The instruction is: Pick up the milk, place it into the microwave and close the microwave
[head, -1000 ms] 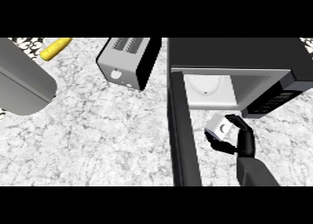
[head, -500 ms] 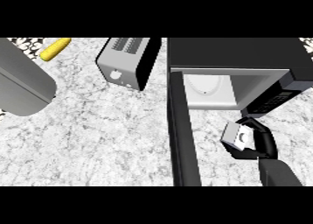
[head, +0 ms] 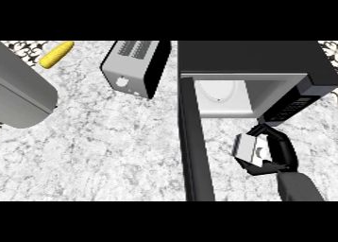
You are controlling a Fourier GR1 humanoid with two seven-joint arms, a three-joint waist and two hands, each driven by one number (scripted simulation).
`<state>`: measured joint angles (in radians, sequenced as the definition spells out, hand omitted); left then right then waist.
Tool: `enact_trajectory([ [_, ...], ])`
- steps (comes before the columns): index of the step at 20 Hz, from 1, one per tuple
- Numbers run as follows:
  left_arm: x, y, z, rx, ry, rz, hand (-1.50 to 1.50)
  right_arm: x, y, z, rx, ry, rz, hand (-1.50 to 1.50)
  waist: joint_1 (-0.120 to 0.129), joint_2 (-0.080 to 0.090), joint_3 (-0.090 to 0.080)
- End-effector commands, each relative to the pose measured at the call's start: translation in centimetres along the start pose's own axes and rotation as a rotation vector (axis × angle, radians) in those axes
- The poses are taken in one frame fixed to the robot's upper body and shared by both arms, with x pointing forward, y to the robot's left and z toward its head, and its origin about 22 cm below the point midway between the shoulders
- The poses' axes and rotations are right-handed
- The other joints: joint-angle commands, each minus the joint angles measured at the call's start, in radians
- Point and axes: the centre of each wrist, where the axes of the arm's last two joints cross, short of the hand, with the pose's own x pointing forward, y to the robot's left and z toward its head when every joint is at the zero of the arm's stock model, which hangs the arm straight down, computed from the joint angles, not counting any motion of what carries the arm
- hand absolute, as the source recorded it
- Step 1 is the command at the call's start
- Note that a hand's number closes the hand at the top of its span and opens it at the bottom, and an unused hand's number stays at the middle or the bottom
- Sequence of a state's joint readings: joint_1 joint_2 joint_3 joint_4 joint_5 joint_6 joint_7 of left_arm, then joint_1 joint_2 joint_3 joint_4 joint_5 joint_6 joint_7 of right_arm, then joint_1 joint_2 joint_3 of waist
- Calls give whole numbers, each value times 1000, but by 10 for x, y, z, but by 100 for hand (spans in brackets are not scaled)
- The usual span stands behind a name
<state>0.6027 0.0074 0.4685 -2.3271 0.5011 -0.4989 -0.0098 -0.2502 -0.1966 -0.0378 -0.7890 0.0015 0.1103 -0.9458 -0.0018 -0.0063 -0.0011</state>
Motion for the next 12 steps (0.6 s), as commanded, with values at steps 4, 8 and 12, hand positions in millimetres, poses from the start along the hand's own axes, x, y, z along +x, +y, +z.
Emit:
enact_trajectory([
  [4, 15, -1, 11, -9, -16, -11, -150, 43, 34, -35, -20, -44, 51, 150, 7, 0, 0],
  [8, 8, 13, -3, -16, -21, 19, -150, 54, 21, -62, -34, -42, 72, 150, 9, 4, 1],
  [12, 2, 17, -1, -3, 3, 5, -150, 71, 35, -106, -38, -53, 141, 150, 12, 5, 1],
])
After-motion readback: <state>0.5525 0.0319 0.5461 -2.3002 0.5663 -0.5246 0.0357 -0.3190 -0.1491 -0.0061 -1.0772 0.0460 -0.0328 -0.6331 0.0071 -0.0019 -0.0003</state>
